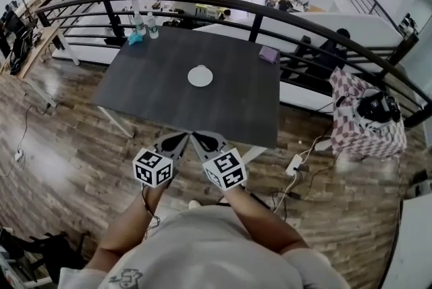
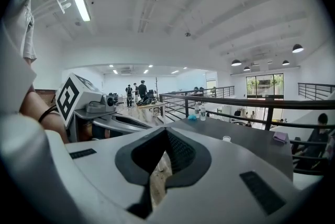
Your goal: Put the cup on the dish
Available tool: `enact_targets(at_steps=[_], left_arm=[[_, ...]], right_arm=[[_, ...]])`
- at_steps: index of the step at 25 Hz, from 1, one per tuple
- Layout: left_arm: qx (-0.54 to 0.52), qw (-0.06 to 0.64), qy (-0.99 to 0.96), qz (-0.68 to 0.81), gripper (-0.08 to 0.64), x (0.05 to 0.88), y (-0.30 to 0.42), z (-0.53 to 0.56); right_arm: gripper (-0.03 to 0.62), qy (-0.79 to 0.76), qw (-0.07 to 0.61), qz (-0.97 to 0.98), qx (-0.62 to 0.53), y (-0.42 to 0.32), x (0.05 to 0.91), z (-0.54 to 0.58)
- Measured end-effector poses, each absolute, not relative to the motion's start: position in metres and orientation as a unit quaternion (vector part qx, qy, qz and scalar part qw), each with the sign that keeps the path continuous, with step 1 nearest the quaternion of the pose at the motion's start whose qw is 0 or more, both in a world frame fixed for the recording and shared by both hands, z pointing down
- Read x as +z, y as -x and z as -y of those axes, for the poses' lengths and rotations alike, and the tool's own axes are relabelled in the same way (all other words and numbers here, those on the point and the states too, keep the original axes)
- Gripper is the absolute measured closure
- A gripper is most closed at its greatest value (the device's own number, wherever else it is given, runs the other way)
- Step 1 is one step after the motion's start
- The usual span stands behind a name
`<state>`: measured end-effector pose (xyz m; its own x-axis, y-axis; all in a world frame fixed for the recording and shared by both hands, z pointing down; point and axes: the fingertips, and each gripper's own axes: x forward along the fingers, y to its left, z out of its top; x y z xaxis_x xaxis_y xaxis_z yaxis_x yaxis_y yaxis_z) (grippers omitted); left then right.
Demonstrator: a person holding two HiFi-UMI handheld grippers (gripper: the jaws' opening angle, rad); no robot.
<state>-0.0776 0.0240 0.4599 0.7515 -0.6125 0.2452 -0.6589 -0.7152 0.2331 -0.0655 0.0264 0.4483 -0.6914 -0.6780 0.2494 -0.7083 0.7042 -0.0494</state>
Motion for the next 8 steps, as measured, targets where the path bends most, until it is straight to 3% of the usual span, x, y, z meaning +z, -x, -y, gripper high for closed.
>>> enact_targets(at_steps=[8], left_arm=[[0.075,0.153,-0.922,0.349,0.561,0.4573,0.0841,-0.0204]], right_arm=[[0.579,-0.379,0.105,0.917,0.071,0.0661,0.4479,-0.0215]])
